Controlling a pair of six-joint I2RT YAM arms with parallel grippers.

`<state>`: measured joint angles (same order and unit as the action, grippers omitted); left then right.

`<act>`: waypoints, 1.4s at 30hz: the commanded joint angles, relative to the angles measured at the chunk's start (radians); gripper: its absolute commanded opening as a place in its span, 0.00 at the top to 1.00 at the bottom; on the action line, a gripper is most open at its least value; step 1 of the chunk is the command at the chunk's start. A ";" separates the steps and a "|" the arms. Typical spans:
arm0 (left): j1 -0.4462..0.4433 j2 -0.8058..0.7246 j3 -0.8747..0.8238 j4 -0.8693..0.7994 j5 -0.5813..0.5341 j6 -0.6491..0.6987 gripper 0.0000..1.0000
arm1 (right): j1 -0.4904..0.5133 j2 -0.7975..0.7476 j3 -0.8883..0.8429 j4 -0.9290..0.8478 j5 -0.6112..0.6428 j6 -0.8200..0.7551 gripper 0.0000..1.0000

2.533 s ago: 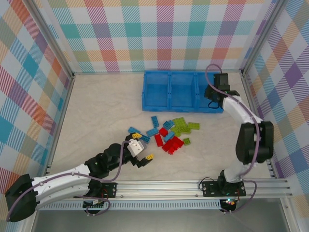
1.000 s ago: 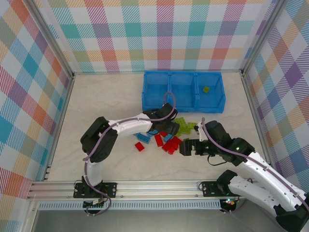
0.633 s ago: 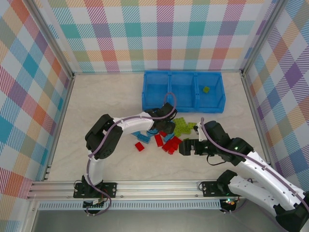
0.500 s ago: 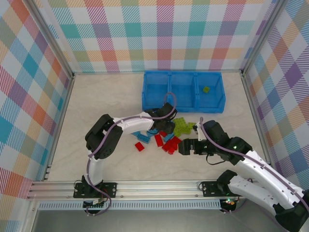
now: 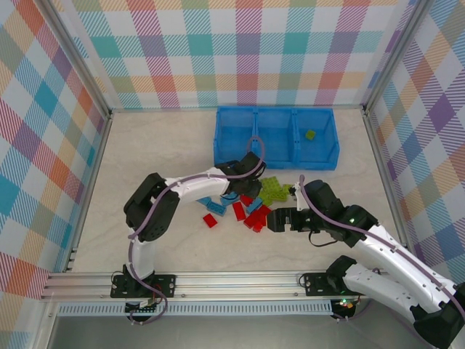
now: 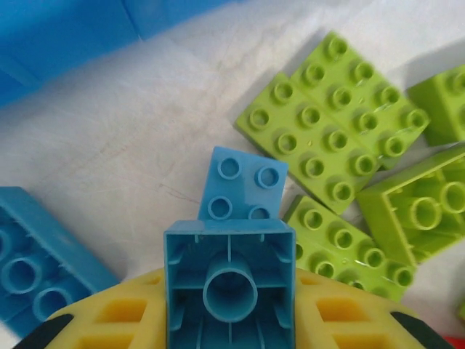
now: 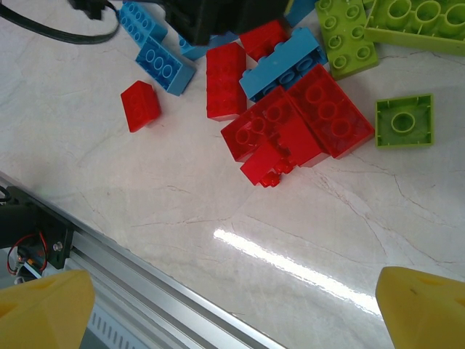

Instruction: Sort the legos into containers by color

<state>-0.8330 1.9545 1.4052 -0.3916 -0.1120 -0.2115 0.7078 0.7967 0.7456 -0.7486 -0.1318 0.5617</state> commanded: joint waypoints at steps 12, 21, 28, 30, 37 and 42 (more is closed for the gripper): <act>0.213 0.083 0.373 -0.075 -0.097 0.025 0.71 | 0.005 -0.013 0.003 0.029 -0.009 0.005 0.00; 0.293 0.306 0.715 -0.207 0.003 -0.008 0.57 | 0.005 -0.035 0.018 0.005 0.001 0.017 0.00; 0.292 0.228 0.685 -0.198 0.079 -0.029 0.44 | 0.005 -0.053 0.003 0.006 0.025 0.042 0.00; 0.291 0.141 0.579 -0.137 0.111 -0.047 0.44 | 0.005 -0.046 0.001 0.014 0.041 0.054 0.00; 0.217 -0.347 0.012 0.105 0.151 -0.058 0.44 | 0.044 0.090 0.009 0.035 0.103 0.056 0.01; 0.061 -0.701 -0.229 0.040 0.055 0.060 0.43 | 0.159 0.242 0.017 0.091 0.256 0.188 0.07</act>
<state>-0.6987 1.3876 1.2613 -0.3355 -0.0124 -0.2302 0.8093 0.9882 0.7460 -0.7059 0.0135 0.6498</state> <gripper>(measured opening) 0.570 0.940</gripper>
